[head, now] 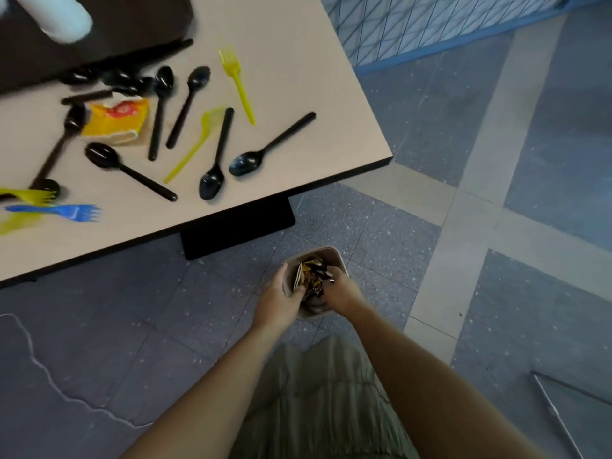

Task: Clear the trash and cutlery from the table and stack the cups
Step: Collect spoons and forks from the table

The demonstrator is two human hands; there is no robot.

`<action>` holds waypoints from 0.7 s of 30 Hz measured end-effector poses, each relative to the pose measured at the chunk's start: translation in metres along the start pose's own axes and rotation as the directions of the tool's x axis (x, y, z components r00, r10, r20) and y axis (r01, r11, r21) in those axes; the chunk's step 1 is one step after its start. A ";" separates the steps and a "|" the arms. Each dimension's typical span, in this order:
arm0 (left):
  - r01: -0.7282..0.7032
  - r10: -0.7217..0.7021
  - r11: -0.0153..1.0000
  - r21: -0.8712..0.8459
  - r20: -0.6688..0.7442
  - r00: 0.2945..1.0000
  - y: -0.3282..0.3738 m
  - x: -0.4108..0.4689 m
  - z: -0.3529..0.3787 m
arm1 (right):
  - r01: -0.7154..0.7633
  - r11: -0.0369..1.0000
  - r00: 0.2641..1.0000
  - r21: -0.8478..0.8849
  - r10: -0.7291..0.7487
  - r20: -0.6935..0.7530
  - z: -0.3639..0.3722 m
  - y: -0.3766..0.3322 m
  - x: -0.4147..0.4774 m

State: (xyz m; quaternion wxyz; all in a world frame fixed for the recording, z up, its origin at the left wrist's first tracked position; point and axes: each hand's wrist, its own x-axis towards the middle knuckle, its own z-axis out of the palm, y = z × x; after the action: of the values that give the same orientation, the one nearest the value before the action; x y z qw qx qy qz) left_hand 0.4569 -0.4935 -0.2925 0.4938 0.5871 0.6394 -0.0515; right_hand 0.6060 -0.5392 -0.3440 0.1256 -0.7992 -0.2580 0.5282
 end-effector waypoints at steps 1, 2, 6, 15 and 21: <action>-0.006 0.006 1.000 -0.018 0.001 1.000 0.009 -0.016 -0.010 | 0.027 1.000 1.000 -0.014 -0.027 -0.005 -0.006 -0.010 -0.016; -0.015 0.015 0.999 -0.034 0.001 1.000 0.019 -0.032 -0.020 | 0.055 0.998 0.998 -0.032 -0.056 -0.011 -0.012 -0.019 -0.031; -0.038 0.036 0.989 -0.143 -0.019 0.999 0.058 -0.093 -0.062 | 0.156 0.988 0.987 -0.021 -0.157 -0.040 -0.035 -0.057 -0.089; -0.156 0.101 0.947 -0.281 -0.200 0.975 0.123 -0.187 -0.159 | 0.435 0.896 0.889 0.089 -0.413 -0.197 -0.087 -0.155 -0.192; -0.218 0.100 0.882 -0.418 -0.286 0.953 0.140 -0.206 -0.219 | 0.476 0.874 0.853 -0.094 -0.485 -0.193 -0.121 -0.225 -0.191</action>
State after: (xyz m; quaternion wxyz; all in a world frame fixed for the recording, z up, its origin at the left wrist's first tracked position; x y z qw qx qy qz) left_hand 0.4073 -0.4533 0.0326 0.5305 0.5113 0.6416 0.2133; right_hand 0.5937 -0.4469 -0.0386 0.2627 -0.7632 -0.4459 0.3869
